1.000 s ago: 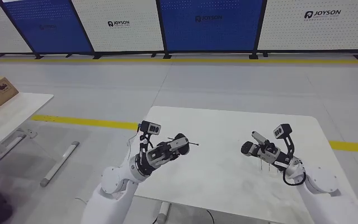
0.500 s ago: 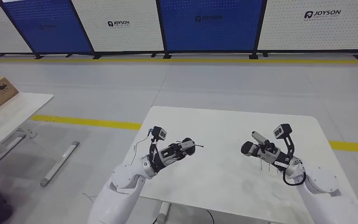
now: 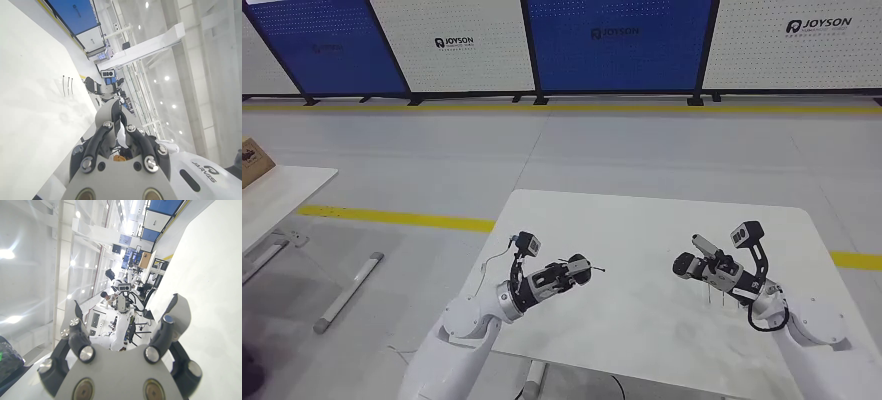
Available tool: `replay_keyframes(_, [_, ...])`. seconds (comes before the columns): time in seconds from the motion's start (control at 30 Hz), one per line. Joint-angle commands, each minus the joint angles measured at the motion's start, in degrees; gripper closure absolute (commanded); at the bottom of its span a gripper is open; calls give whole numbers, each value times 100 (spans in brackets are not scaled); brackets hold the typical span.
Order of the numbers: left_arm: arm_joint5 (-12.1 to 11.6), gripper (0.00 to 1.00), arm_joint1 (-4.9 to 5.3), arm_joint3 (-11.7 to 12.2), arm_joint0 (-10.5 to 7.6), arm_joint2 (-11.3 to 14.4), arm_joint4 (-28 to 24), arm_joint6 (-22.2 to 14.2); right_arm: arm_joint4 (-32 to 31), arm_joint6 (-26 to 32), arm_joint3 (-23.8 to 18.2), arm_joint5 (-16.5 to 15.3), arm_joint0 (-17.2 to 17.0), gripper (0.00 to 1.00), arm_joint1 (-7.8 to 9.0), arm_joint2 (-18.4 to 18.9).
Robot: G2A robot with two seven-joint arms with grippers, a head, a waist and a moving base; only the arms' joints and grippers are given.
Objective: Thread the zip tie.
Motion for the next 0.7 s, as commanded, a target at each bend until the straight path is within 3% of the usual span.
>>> replay_keyframes(0.0, [50,100,1,6,-5,25,31,21,0,0,0,0,0,0,0,0])
replay_keyframes(0.1, [255,100,16,108,-93,155,358,140,0,0,0,0,0,0,0,0])
replay_keyframes(0.17, [367,100,25,307,-194,239,556,232,0,0,0,0,0,0,0,0])
replay_keyframes(0.33, [337,100,27,692,-363,402,916,626,0,0,0,0,0,0,0,0])
replay_keyframes(0.5, [373,100,38,956,-475,509,864,671,0,0,0,0,0,0,0,0])
replay_keyframes(0.57, [340,100,46,954,-492,520,795,636,0,0,0,0,0,0,0,0])
replay_keyframes(0.67, [175,100,73,723,-431,457,642,526,0,0,0,0,0,0,0,0])
